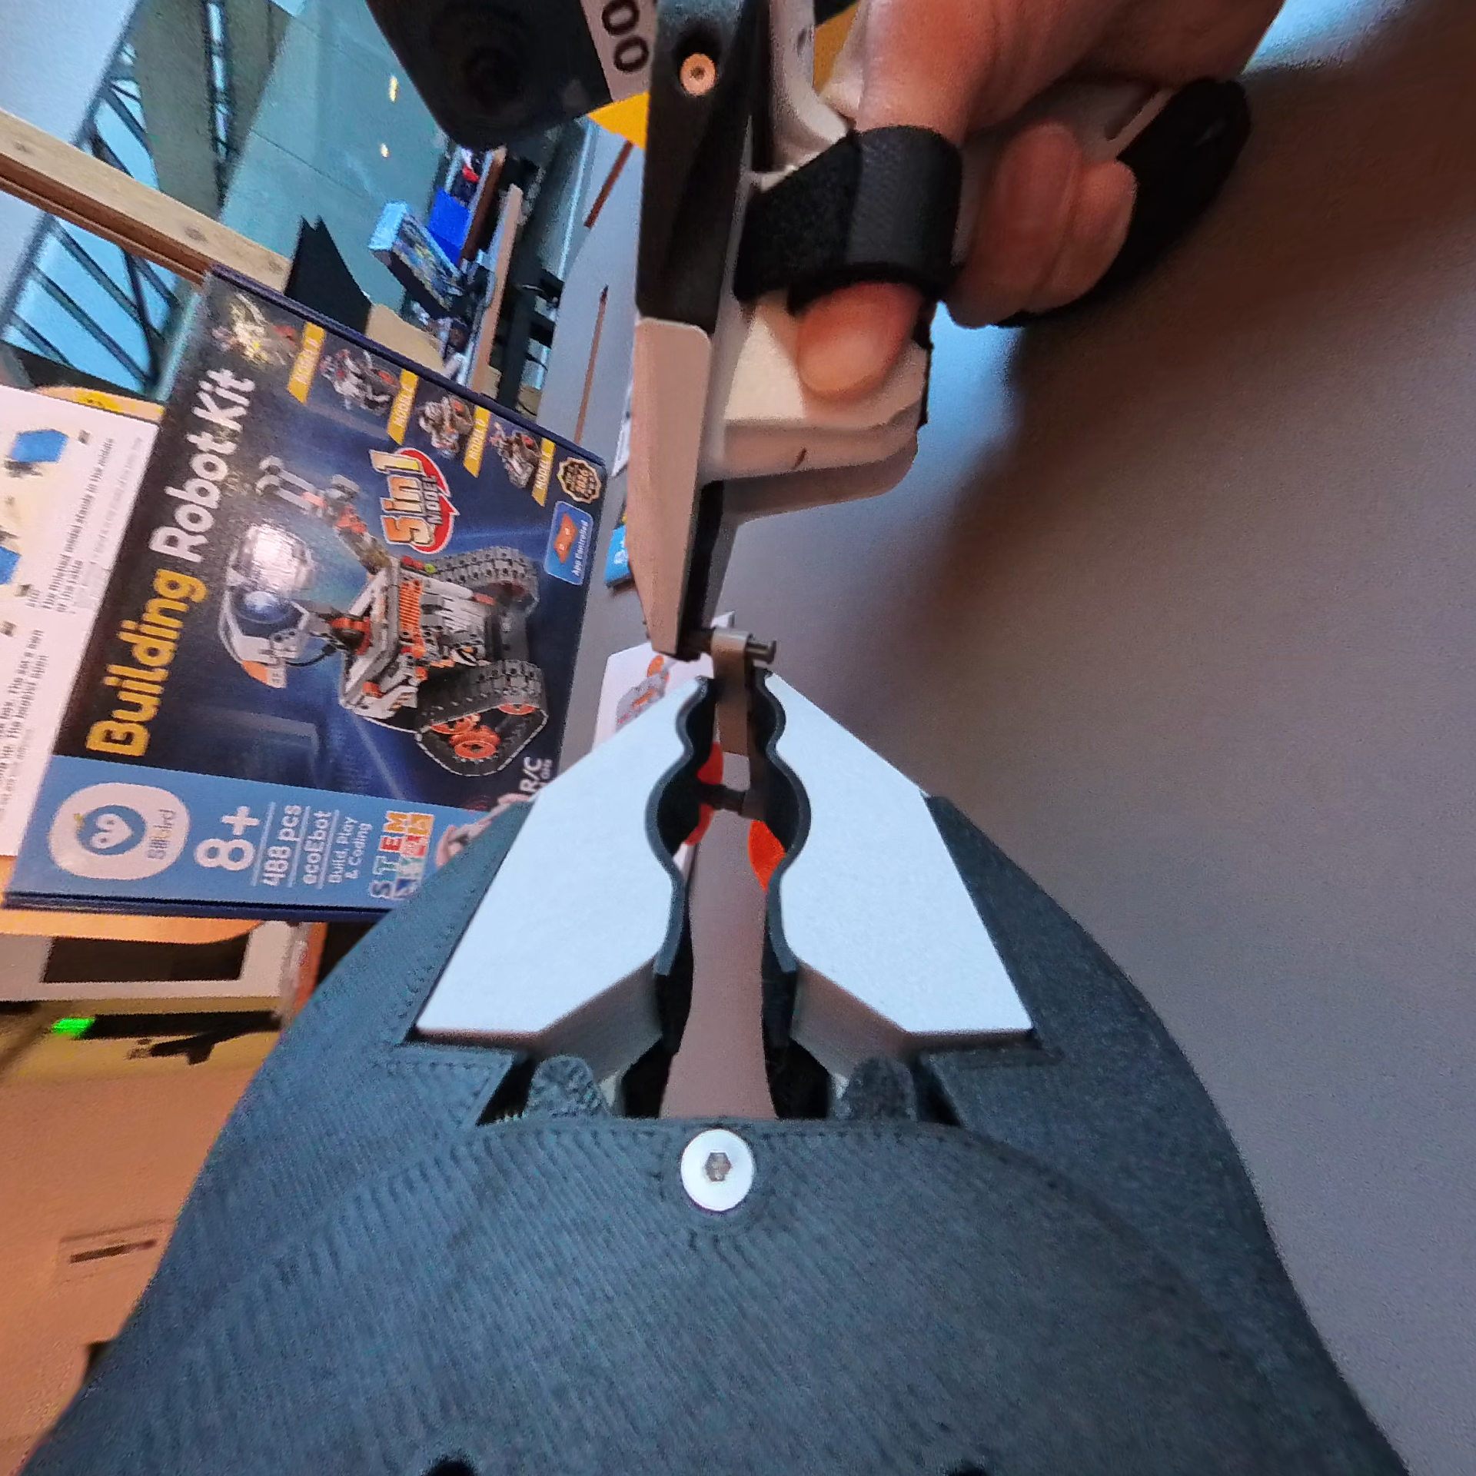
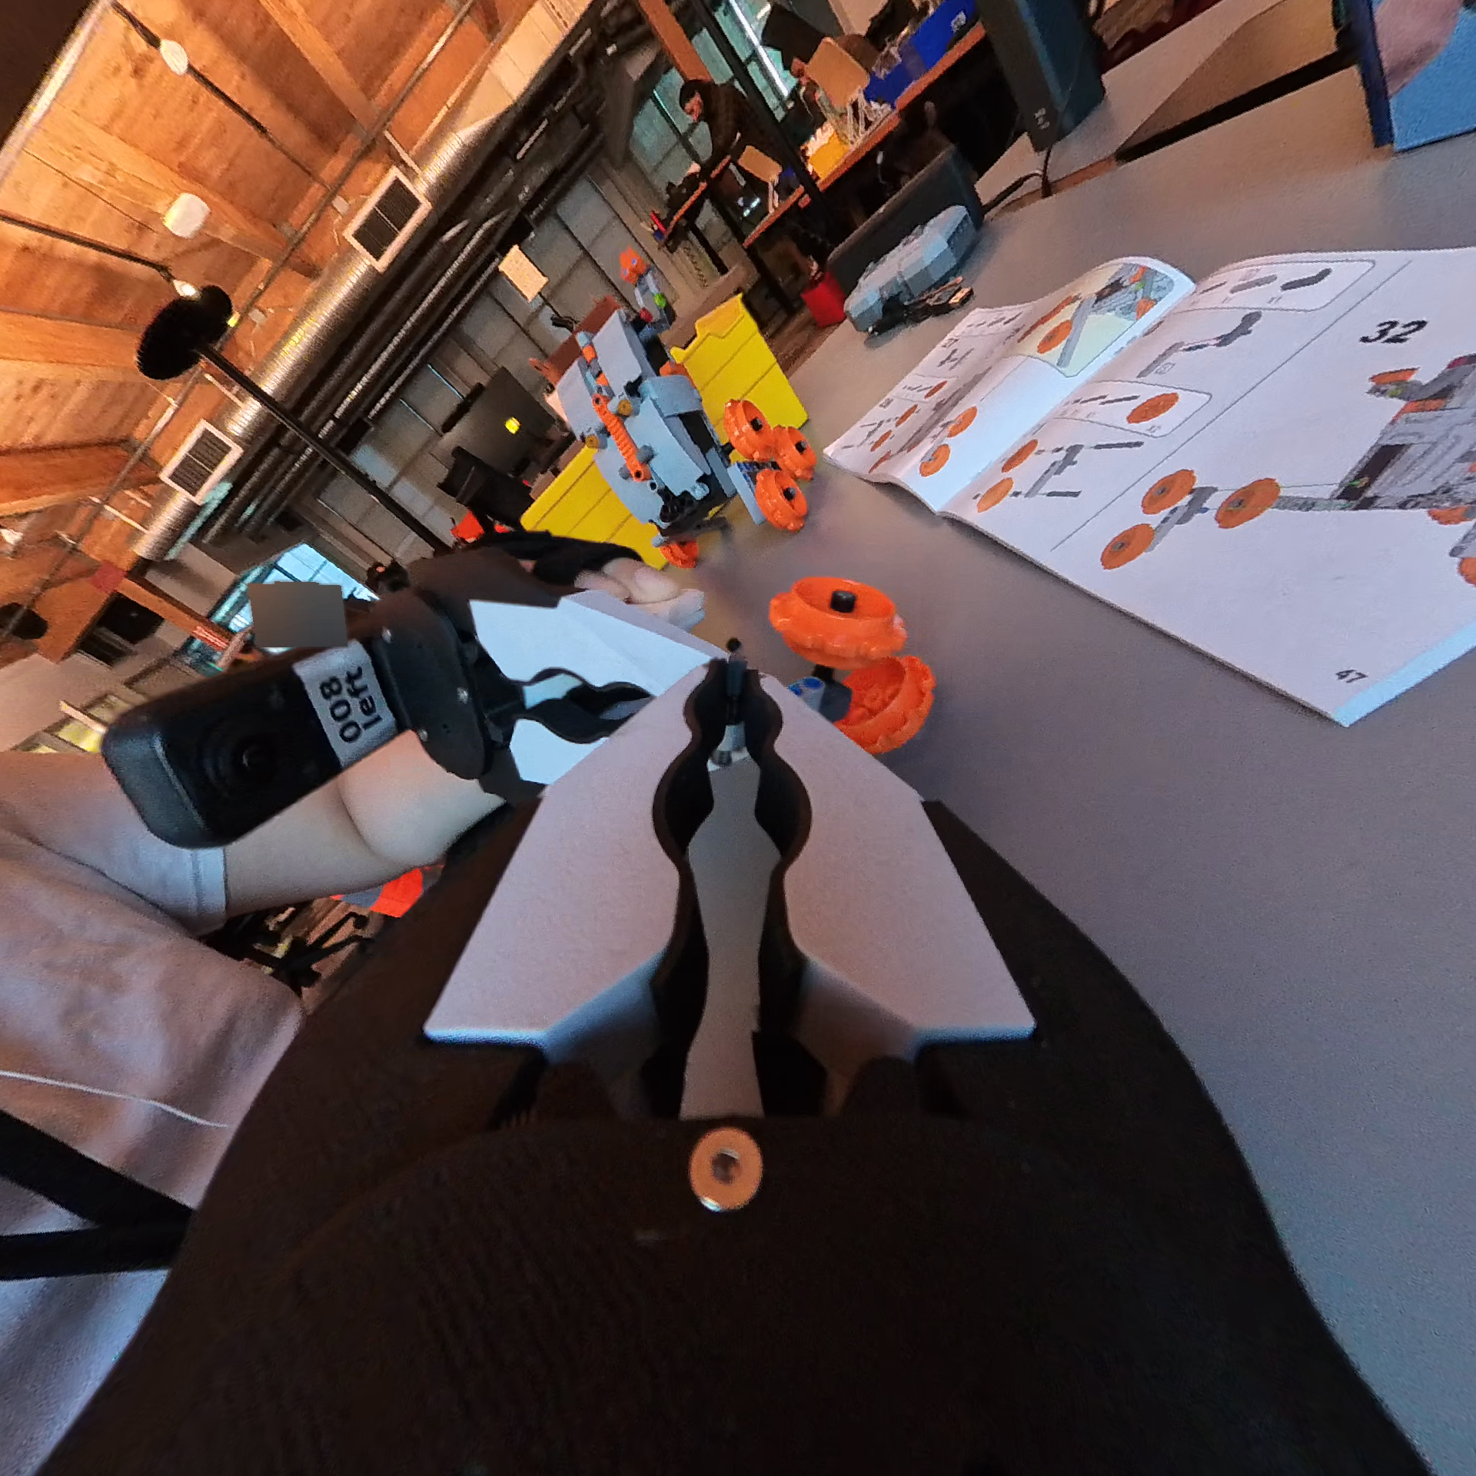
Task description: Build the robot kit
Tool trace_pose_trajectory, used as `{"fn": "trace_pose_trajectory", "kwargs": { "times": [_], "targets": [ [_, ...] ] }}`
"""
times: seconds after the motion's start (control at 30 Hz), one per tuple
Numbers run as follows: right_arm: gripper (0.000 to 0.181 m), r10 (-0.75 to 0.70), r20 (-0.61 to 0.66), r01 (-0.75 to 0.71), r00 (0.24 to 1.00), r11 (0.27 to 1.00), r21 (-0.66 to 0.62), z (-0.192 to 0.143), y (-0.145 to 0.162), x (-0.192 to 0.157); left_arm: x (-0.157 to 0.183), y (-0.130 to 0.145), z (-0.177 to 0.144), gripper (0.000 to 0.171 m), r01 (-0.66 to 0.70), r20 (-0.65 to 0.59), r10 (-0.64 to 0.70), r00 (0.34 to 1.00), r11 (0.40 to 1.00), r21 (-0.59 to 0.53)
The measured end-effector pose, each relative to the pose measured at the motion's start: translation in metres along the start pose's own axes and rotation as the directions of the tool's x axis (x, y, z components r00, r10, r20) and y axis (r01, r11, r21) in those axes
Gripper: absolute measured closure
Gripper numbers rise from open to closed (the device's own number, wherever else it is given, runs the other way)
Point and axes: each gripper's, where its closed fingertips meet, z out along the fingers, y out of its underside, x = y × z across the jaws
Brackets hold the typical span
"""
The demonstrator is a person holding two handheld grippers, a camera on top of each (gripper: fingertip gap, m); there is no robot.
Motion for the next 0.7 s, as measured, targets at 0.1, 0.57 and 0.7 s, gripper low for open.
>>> {"fn": "trace_pose_trajectory", "kwargs": {
  "times": [0.1, 0.57, 0.7],
  "targets": [
    [0.175, 0.023, 0.030, -0.023, 0.999, 1.000, 0.006, -0.001, -0.002, -0.002, -0.002, -0.001, -0.004, 0.164, 0.004, 0.010, -0.004, 1.000, 1.000, 0.017],
    [0.177, 0.059, 0.102, -0.060, 0.993, 0.998, 0.014, -0.004, -0.005, -0.009, -0.005, -0.023, -0.017, 0.146, 0.460, -0.232, -0.422, 0.876, 0.876, 0.144],
    [0.177, 0.070, 0.146, -0.072, 0.987, 0.997, 0.010, -0.002, -0.005, -0.015, -0.006, -0.020, -0.017, 0.149, 0.494, -0.256, -0.449, 0.856, 0.857, 0.148]
  ]
}}
